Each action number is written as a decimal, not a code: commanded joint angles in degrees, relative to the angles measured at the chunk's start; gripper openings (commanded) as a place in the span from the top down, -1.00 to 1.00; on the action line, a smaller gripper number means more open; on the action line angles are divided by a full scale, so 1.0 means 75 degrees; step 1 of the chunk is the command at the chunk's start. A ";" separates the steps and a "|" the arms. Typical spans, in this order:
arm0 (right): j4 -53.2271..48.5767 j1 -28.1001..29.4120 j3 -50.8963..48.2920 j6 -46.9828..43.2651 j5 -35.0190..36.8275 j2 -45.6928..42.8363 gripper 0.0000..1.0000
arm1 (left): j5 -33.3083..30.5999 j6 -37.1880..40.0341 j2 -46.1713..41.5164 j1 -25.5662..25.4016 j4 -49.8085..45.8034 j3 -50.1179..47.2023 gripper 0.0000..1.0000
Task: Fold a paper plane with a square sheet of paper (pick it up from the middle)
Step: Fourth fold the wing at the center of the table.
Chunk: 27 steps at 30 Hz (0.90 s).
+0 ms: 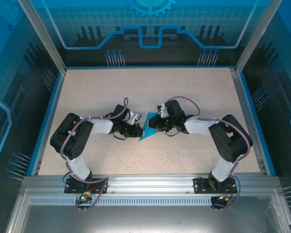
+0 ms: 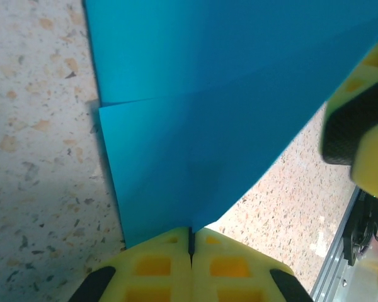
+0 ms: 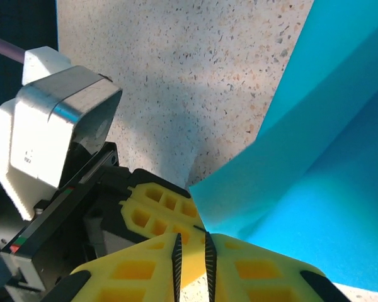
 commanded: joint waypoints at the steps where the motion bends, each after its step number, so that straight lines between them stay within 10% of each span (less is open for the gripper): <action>1: -0.0035 -0.0061 0.0445 -0.0115 -0.0233 0.0247 0.59 | 0.0329 0.0306 0.0019 0.0090 -0.0348 0.0231 0.99; 27: -0.0700 -0.0231 0.0985 -0.0207 0.0236 0.1119 0.55 | 0.0122 0.0228 0.0146 0.0148 -0.0472 0.0372 0.88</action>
